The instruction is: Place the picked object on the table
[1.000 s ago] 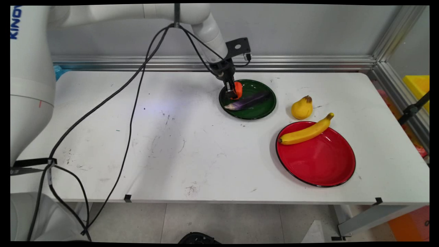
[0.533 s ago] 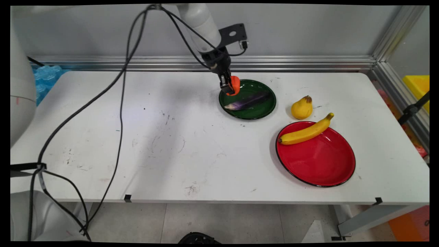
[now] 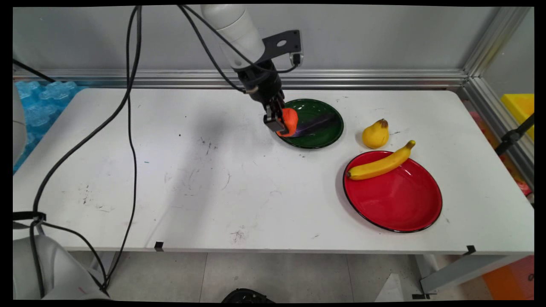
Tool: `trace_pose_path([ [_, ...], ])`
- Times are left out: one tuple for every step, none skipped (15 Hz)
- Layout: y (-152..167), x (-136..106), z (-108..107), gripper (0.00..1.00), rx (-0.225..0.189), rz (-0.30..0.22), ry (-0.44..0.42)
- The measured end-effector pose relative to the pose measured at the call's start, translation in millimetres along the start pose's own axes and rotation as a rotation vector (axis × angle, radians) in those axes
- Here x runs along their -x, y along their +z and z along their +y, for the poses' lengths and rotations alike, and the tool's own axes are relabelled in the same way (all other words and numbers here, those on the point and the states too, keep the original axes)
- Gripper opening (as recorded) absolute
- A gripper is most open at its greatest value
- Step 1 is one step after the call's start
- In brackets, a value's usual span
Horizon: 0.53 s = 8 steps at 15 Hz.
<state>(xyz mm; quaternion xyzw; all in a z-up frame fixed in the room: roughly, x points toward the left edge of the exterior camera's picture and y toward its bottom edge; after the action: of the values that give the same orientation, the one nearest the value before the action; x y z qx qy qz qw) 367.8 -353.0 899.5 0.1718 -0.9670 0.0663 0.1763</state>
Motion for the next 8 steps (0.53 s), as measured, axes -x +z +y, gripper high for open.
trace_pose_path([
  [1.1, -0.9, 5.9, 0.00, 0.010, 0.004, 0.003],
  [2.7, -1.7, 9.4, 0.00, 0.015, 0.007, 0.005],
  [5.8, -2.5, 14.2, 0.00, 0.022, 0.011, 0.007],
  [11.6, -4.3, 18.6, 0.00, 0.028, 0.014, 0.009],
  [15.4, -5.1, 20.6, 0.00, 0.031, 0.016, 0.009],
  [21.6, -6.2, 23.0, 0.00, 0.033, 0.018, 0.009],
  [29.9, -7.2, 25.5, 0.00, 0.036, 0.019, 0.008],
  [38.6, -7.9, 27.6, 0.00, 0.039, 0.019, 0.007],
])
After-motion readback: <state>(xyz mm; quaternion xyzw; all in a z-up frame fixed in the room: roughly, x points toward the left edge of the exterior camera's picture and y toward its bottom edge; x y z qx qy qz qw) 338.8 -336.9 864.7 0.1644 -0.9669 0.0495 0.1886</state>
